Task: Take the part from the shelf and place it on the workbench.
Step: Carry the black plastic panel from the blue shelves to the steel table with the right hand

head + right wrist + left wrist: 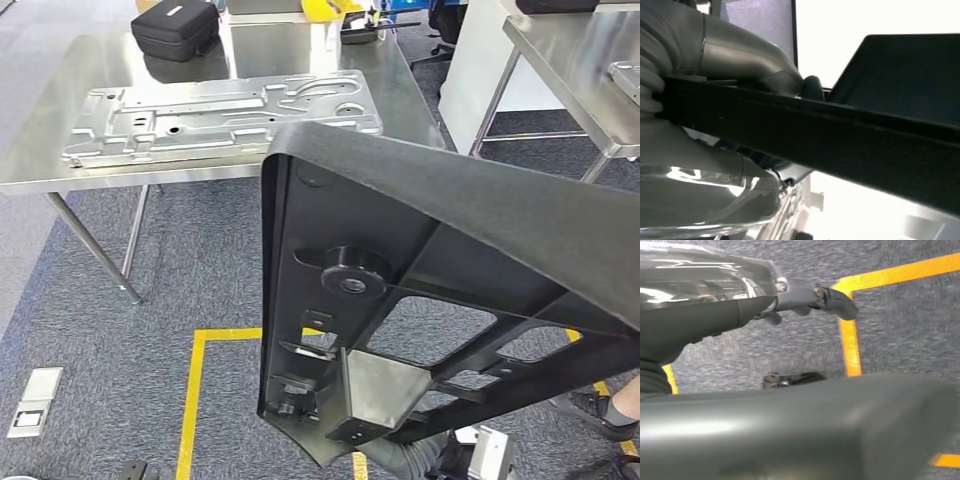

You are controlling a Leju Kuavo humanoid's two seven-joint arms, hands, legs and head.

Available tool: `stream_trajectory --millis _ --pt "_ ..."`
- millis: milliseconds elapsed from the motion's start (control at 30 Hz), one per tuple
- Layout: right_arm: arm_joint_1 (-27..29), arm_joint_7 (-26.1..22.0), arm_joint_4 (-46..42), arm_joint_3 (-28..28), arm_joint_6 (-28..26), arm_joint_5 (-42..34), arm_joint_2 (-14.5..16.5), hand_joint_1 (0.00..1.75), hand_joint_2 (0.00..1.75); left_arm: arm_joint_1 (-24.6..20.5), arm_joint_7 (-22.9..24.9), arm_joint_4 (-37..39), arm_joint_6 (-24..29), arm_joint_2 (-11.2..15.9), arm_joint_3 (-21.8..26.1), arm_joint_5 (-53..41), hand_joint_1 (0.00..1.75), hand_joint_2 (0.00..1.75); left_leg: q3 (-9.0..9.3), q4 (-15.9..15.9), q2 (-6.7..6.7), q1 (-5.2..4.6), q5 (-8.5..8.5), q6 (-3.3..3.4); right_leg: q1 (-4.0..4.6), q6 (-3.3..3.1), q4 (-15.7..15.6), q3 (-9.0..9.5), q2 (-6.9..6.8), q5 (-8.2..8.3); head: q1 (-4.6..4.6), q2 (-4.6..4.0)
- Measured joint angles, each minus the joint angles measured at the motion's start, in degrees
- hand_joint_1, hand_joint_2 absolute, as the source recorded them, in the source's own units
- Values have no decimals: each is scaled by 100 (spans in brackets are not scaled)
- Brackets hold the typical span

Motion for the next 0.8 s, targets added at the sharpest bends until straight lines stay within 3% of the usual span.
stream_trajectory --millis 100,167,267,300,333,367,433,467,500,567,667,733,800 --pt "4 0 -3 -1 1 -7 1 175 175 -12 3 0 0 0 -2 0 0 0 16 -13 -1 1 -32 -64 1 -91 -73 37 13 -60 -3 1" --pt "-3 0 -5 -2 1 -12 2 175 175 -24 3 0 0 -3 -4 -1 0 0 -59 182 -1 10 -169 -118 -29 -148 -96 68 -1 -74 -3 1" --pt "-2 0 -5 -2 -1 -17 4 175 175 -14 4 0 0 -5 -7 -2 0 0 -599 1184 -1 36 -578 -191 -39 -202 -101 103 -18 -114 -3 -1" --pt "3 0 -4 -2 -1 -18 4 175 175 -3 4 0 0 -4 -7 -2 0 0 -778 1464 -1 39 -620 -199 -38 -206 -100 117 -15 -131 -2 0" --pt "6 0 -3 -2 -1 -18 4 175 175 5 5 0 0 -4 -7 -2 0 0 -876 1559 -1 39 -551 -197 -38 -205 -100 142 -10 -152 -3 0" --pt "8 0 -3 -2 -1 -19 4 175 175 10 5 0 1 -4 -7 -2 0 0 -864 1424 -1 37 -363 -184 -37 -199 -100 180 -4 -177 -3 1" --pt "7 -1 -3 -3 -1 -19 4 175 175 13 5 0 1 -2 -7 -2 0 0 -629 762 -3 26 113 -128 -35 -179 -105 275 2 -237 -3 1" --pt "4 -2 -3 -2 -1 -19 4 175 175 13 5 0 1 -1 -7 -1 0 0 -511 468 -4 10 264 -93 -29 -160 -107 311 7 -265 -3 1" --pt "1 -4 -4 -2 -1 -19 5 175 175 10 7 0 1 1 -7 -1 0 0 -431 276 -6 -8 311 -59 -26 -136 -108 324 9 -282 -3 1" --pt "-1 -7 -5 -2 -1 -19 6 175 175 5 8 0 2 4 -7 0 0 0 -386 154 -6 -36 249 -14 -22 -77 -121 315 8 -295 -3 1" --pt "-5 -9 -11 -5 -1 -19 5 175 175 9 8 0 2 7 -7 0 0 0 -313 35 1 5 229 46 -21 8 -9 292 -2 -400 -2 0" --pt "-3 -10 -11 -7 -1 -17 3 175 175 3 7 0 2 7 -8 0 0 0 -262 -3 10 21 219 90 -19 34 534 29 -1 -670 -1 1" --pt "10 -11 -6 -7 -1 -14 1 175 175 4 7 0 2 7 -9 0 0 0 -236 -3 15 20 191 115 -20 57 1228 -379 -1 -902 0 1"
